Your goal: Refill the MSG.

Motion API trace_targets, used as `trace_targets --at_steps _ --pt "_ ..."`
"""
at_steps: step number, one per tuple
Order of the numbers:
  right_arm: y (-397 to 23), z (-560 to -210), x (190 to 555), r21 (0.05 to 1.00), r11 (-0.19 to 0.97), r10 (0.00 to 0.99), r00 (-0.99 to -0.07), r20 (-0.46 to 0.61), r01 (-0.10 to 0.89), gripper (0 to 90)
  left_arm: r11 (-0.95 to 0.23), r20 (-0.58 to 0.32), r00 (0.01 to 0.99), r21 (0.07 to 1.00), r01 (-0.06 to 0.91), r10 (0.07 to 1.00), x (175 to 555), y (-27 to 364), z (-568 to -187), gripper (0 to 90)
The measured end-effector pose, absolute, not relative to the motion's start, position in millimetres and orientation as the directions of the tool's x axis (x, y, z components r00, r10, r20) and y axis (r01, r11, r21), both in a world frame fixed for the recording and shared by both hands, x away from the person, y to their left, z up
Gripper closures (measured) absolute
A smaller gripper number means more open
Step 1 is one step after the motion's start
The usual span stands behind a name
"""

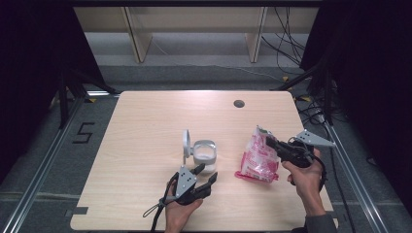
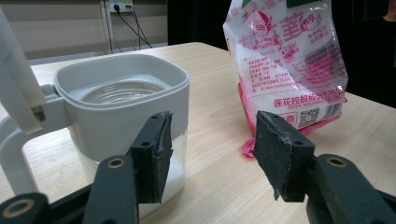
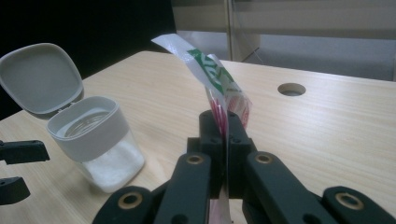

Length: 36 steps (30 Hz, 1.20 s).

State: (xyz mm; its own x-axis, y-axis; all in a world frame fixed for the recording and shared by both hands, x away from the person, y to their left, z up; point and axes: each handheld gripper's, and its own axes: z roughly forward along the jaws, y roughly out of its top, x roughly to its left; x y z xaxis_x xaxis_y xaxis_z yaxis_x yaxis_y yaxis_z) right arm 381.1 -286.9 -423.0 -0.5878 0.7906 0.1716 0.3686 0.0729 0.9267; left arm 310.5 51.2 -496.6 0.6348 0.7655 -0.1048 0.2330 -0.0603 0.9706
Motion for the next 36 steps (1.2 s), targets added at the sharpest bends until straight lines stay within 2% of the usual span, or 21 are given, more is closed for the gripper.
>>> trace_targets --at_steps 3,7,8,10,11,13,16,20,21,22,23,26,29,36 --pt "-289 -425 383 0.931 0.082 0.794 -0.588 0.154 0.355 89.9 -0.056 -0.109 0.631 0.97 0.236 0.768 311 51 -496 44.4" --pt "-289 -425 381 0.919 0.07 0.795 -0.578 0.183 0.388 89.9 -0.063 -0.107 0.628 0.968 0.242 0.771 310 52 -496 42.3" --pt "-290 -426 383 0.927 0.09 0.795 -0.588 0.153 0.363 89.8 -0.085 -0.083 0.639 0.97 0.227 0.765 311 53 -495 41.8" --pt "-290 -426 382 0.918 0.069 0.805 -0.566 0.18 0.391 89.8 -0.084 -0.084 0.638 0.97 0.229 0.766 311 53 -495 40.9" --pt "-290 -426 381 0.914 0.075 0.806 -0.564 0.18 0.398 89.8 -0.065 -0.107 0.63 0.968 0.244 0.769 310 52 -495 40.8" --pt "-292 -429 383 0.923 0.085 0.808 -0.569 0.157 0.376 89.8 -0.069 -0.109 0.631 0.966 0.25 0.768 309 53 -495 40.2" --pt "-290 -430 382 0.917 0.071 0.817 -0.55 0.172 0.392 89.8 -0.067 -0.112 0.625 0.964 0.256 0.772 308 53 -494 38.4" --pt "-293 -431 384 0.918 0.085 0.816 -0.556 0.16 0.388 89.7 -0.091 -0.083 0.641 0.968 0.234 0.763 308 54 -493 38.2" --pt "-293 -433 385 0.921 0.095 0.82 -0.555 0.144 0.379 89.7 -0.08 -0.099 0.64 0.966 0.245 0.762 307 53 -493 37.9" --pt "-293 -433 383 0.91 0.068 0.824 -0.537 0.181 0.41 89.7 -0.065 -0.112 0.633 0.966 0.25 0.766 307 53 -493 37.8" --pt "-294 -434 385 0.919 0.09 0.825 -0.546 0.146 0.383 89.7 -0.072 -0.1 0.64 0.969 0.238 0.762 307 53 -493 37.8" --pt "-295 -436 384 0.907 0.075 0.828 -0.533 0.175 0.415 89.6 -0.079 -0.094 0.642 0.969 0.236 0.761 307 54 -493 37.7" --pt "-297 -438 387 0.914 0.101 0.829 -0.54 0.141 0.394 89.6 -0.083 -0.091 0.645 0.969 0.234 0.759 307 54 -493 37.4" --pt "-293 -440 385 0.899 0.095 0.841 -0.517 0.157 0.428 89.5 -0.074 -0.107 0.633 0.965 0.252 0.766 305 54 -493 37.3"
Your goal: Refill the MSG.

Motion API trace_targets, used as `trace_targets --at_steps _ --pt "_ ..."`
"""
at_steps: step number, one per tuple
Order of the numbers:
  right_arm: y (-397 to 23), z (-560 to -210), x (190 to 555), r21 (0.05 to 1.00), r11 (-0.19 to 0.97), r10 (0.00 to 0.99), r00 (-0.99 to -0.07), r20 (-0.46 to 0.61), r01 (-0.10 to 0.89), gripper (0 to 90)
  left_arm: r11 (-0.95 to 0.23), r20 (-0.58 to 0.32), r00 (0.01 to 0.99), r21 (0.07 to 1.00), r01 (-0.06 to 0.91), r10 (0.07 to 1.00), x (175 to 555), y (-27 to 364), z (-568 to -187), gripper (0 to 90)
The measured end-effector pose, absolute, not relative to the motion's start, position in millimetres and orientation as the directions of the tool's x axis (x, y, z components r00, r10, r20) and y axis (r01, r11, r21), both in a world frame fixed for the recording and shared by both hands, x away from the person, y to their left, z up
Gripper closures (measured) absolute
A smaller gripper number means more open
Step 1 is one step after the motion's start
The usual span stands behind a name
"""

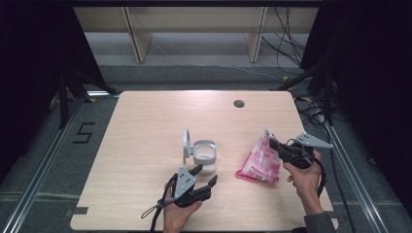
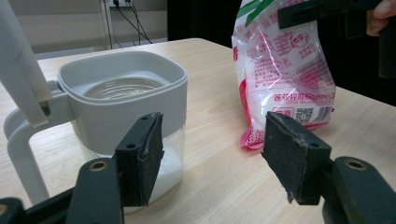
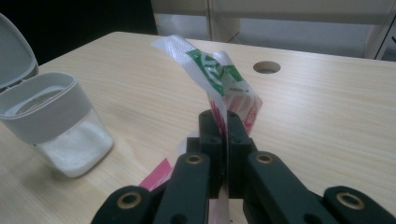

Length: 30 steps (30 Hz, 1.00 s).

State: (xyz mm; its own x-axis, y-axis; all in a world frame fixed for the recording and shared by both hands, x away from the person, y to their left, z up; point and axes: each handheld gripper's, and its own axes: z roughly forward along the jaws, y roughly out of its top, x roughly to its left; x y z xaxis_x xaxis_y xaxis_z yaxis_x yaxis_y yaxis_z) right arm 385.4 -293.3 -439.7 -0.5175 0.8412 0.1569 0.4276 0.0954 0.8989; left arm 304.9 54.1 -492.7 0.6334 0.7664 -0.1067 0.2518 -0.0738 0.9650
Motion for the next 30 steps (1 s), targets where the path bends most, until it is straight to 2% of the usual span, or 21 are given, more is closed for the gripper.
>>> trace_targets --at_steps 11,14,17,19,22,23,24,26,27,28,30 --pt "-296 -443 389 0.908 0.143 0.842 -0.531 0.097 0.394 89.3 -0.099 -0.083 0.64 0.965 0.244 0.764 306 57 -494 36.0" --pt "-293 -442 386 0.895 0.125 0.859 -0.499 0.119 0.428 89.3 -0.079 -0.106 0.632 0.963 0.258 0.768 305 56 -495 35.9" --pt "-294 -443 389 0.907 0.173 0.858 -0.511 0.053 0.384 89.2 -0.088 -0.102 0.628 0.96 0.264 0.772 304 57 -494 35.9" --pt "-291 -442 386 0.895 0.155 0.872 -0.484 0.075 0.418 89.2 -0.082 -0.105 0.627 0.961 0.263 0.772 304 57 -494 35.9" --pt "-294 -444 389 0.9 0.183 0.872 -0.488 0.036 0.394 89.2 -0.079 -0.105 0.631 0.964 0.256 0.769 304 58 -494 35.9" --pt "-293 -443 388 0.893 0.169 0.877 -0.478 0.058 0.417 89.2 -0.102 -0.08 0.64 0.965 0.243 0.764 305 59 -493 35.8" --pt "-296 -445 390 0.894 0.195 0.873 -0.486 0.028 0.403 89.2 -0.099 -0.084 0.638 0.964 0.246 0.765 305 59 -493 35.6" --pt "-295 -446 389 0.886 0.179 0.885 -0.464 0.046 0.429 89.1 -0.102 -0.084 0.634 0.962 0.252 0.769 305 61 -493 35.2" --pt "-298 -447 391 0.888 0.206 0.883 -0.468 0.012 0.412 89.0 -0.104 -0.084 0.633 0.962 0.254 0.77 305 61 -493 35.2" --pt "-297 -449 390 0.882 0.171 0.893 -0.447 0.05 0.439 88.8 -0.096 -0.089 0.635 0.963 0.25 0.767 306 61 -494 35.2" --pt "-301 -451 392 0.875 0.181 0.897 -0.44 0.04 0.449 88.8 -0.095 -0.09 0.632 0.963 0.254 0.77 306 61 -494 35.2"
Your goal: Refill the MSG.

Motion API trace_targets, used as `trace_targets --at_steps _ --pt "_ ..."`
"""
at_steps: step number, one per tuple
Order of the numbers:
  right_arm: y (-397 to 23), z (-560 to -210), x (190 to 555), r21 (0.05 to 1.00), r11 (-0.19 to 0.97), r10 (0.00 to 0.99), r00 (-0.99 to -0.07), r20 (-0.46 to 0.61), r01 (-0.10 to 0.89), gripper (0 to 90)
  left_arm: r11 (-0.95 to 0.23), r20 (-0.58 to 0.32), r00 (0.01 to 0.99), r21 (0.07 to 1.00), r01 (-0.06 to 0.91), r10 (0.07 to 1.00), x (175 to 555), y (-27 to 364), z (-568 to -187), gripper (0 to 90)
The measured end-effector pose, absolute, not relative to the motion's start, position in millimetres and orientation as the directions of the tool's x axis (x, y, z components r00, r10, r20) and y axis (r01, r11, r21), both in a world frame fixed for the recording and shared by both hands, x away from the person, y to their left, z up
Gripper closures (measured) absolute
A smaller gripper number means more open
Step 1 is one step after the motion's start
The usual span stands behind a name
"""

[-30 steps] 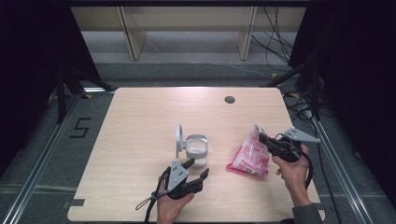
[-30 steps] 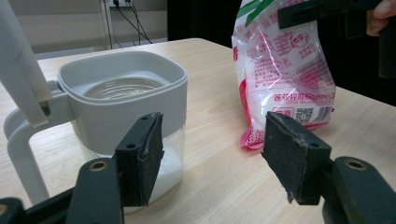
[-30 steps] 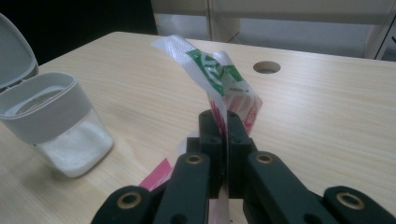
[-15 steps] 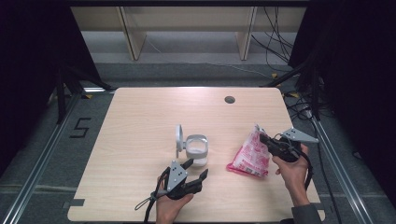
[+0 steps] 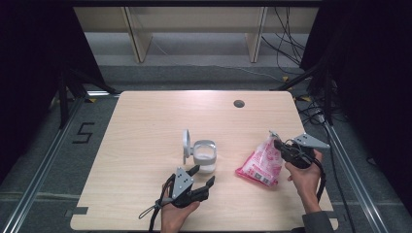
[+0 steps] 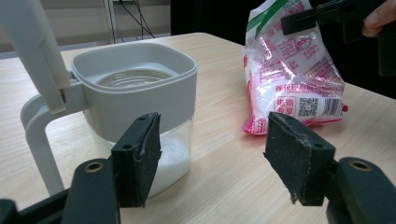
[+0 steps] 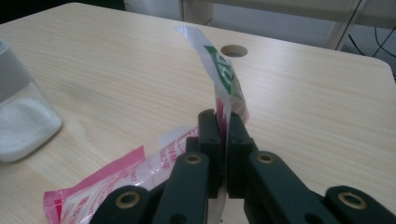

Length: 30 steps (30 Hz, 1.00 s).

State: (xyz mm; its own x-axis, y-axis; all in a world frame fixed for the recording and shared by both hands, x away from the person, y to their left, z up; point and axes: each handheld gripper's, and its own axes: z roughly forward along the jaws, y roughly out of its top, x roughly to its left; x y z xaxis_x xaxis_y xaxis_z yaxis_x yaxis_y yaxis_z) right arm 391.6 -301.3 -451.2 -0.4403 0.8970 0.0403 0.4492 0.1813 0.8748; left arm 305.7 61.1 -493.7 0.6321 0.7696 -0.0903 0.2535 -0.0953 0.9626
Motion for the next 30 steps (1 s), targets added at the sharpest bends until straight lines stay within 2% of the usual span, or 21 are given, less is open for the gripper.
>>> trace_targets --at_steps 7,10,12,16,21,23,27,30 --pt "-304 -453 395 0.88 0.188 0.896 -0.443 0.028 0.436 86.6 -0.108 -0.085 0.636 0.96 0.258 0.767 307 60 -495 35.2" --pt "-308 -455 396 0.867 0.236 0.898 -0.439 -0.023 0.439 86.7 -0.105 -0.088 0.635 0.96 0.26 0.767 307 60 -495 35.1" --pt "-307 -458 396 0.86 0.182 0.913 -0.406 0.031 0.476 86.3 -0.108 -0.085 0.638 0.96 0.258 0.766 306 60 -495 35.2" --pt "-313 -460 397 0.852 0.182 0.923 -0.384 0.024 0.49 84.1 -0.107 -0.085 0.637 0.961 0.257 0.766 306 61 -495 35.2" --pt "-315 -463 400 0.847 0.184 0.929 -0.369 0.016 0.498 76.4 -0.106 -0.086 0.636 0.96 0.257 0.767 307 61 -496 35.1" --pt "-317 -464 400 0.843 0.185 0.937 -0.35 0.004 0.505 70.1 -0.107 -0.085 0.636 0.96 0.258 0.767 307 61 -496 35.1" --pt "-320 -466 401 0.83 0.166 0.945 -0.328 0.022 0.533 67.2 -0.102 -0.088 0.636 0.961 0.256 0.766 307 61 -496 35.1" --pt "-321 -465 401 0.822 0.137 0.96 -0.279 0.028 0.553 56.7 -0.113 -0.084 0.635 0.958 0.264 0.768 306 62 -496 35.1"
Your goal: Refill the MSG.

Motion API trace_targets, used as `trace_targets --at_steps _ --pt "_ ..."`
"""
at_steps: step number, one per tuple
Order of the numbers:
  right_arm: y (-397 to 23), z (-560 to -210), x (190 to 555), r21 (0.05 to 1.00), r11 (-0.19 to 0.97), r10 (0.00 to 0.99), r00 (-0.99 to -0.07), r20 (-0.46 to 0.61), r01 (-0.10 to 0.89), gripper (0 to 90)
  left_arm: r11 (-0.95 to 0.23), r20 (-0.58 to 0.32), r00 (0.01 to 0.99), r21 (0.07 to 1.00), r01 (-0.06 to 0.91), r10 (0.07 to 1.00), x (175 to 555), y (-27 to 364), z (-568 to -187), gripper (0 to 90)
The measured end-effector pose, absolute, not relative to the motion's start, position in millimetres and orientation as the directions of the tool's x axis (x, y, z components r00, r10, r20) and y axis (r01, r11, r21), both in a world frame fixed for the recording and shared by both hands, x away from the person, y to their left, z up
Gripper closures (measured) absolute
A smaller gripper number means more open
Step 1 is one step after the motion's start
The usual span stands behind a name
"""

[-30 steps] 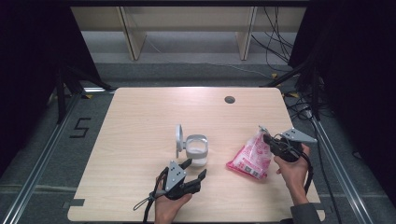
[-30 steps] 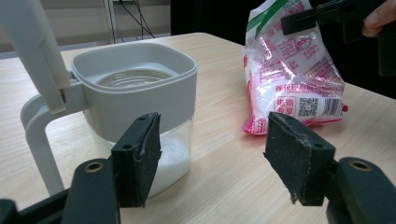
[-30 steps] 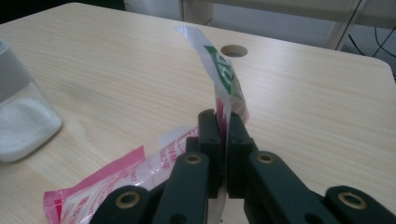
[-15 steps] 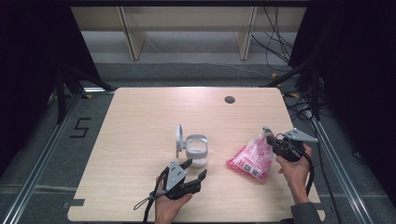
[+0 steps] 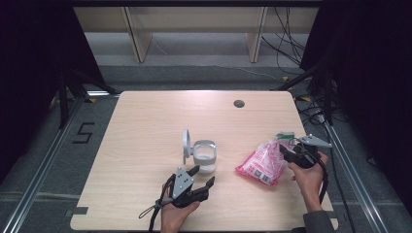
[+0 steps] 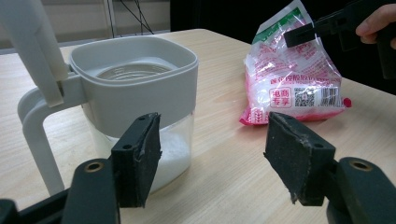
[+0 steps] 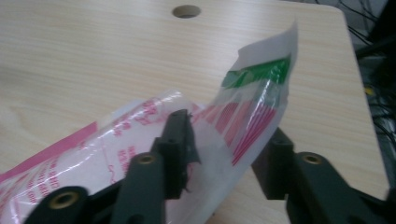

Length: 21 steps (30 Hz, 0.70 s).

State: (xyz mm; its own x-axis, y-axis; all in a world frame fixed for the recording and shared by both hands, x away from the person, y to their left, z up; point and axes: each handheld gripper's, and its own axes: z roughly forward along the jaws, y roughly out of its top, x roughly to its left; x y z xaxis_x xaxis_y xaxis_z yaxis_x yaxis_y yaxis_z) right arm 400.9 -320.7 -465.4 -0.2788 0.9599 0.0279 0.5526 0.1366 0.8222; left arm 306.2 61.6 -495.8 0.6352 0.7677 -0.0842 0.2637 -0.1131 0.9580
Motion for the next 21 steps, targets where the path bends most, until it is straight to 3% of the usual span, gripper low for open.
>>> trace_targets --at_steps 6,14,21 --pt "-325 -460 398 0.823 0.091 0.978 -0.205 0.031 0.56 42.8 -0.103 -0.088 0.637 0.961 0.257 0.766 307 61 -497 35.1" --pt "-321 -446 392 0.856 0.046 0.988 -0.149 0.037 0.516 34.5 -0.113 -0.086 0.632 0.957 0.268 0.77 307 63 -497 35.2" --pt "-311 -436 387 0.887 0.114 0.972 -0.236 -0.006 0.448 34.7 -0.085 -0.11 0.614 0.956 0.28 0.782 306 64 -497 35.2"
